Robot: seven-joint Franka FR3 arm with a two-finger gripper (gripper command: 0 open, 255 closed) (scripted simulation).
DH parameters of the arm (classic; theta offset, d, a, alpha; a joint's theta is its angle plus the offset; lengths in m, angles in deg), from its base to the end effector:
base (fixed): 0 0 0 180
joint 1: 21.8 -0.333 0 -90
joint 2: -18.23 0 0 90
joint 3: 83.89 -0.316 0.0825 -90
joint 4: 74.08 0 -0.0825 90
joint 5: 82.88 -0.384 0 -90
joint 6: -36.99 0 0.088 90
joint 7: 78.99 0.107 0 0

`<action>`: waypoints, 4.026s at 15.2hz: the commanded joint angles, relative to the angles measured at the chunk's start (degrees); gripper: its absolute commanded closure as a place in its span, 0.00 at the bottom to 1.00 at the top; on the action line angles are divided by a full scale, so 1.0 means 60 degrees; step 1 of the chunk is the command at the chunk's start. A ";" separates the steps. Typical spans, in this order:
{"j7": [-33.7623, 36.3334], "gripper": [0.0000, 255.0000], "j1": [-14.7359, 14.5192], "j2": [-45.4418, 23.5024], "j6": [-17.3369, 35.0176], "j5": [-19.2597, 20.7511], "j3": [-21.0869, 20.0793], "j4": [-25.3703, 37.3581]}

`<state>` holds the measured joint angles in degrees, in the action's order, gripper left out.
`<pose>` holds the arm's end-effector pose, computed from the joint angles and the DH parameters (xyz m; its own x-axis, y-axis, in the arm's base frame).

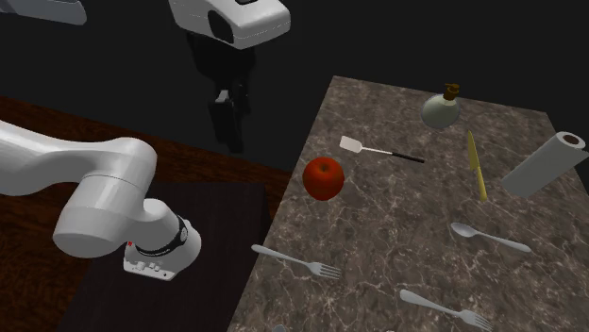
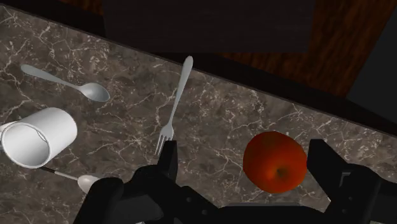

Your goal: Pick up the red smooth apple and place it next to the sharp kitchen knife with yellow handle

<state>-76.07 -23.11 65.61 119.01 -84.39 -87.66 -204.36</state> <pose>0.2790 0.0363 0.6279 0.9997 0.0194 -0.0154 0.0197 -0.9995 0.0231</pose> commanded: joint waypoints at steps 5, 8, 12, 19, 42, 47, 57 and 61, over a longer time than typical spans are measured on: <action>-0.1109 0.00 -0.0470 0.0210 0.2061 -0.0076 0.0279 -0.1424; -0.1959 0.00 -0.0843 0.0139 0.3653 -0.0174 0.0497 -0.2326; -0.3154 0.00 -0.1405 -0.0293 0.5843 -0.0379 0.0820 -0.3285; -0.5626 0.00 -0.2820 -0.1977 0.9745 -0.1134 0.1632 -0.4191; -0.6627 1.00 -0.3713 -0.3623 1.1863 -0.1866 0.2079 -0.4355; -0.6569 1.00 -0.3668 -0.3531 1.1707 -0.1811 0.2044 -0.4290; -0.6103 1.00 -0.3359 -0.2773 1.0183 -0.1412 0.1799 -0.3517; -0.5962 1.00 -0.3287 -0.2559 0.9605 -0.1308 0.1737 -0.3149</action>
<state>-111.85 -42.94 50.15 177.48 -92.37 -77.32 -223.97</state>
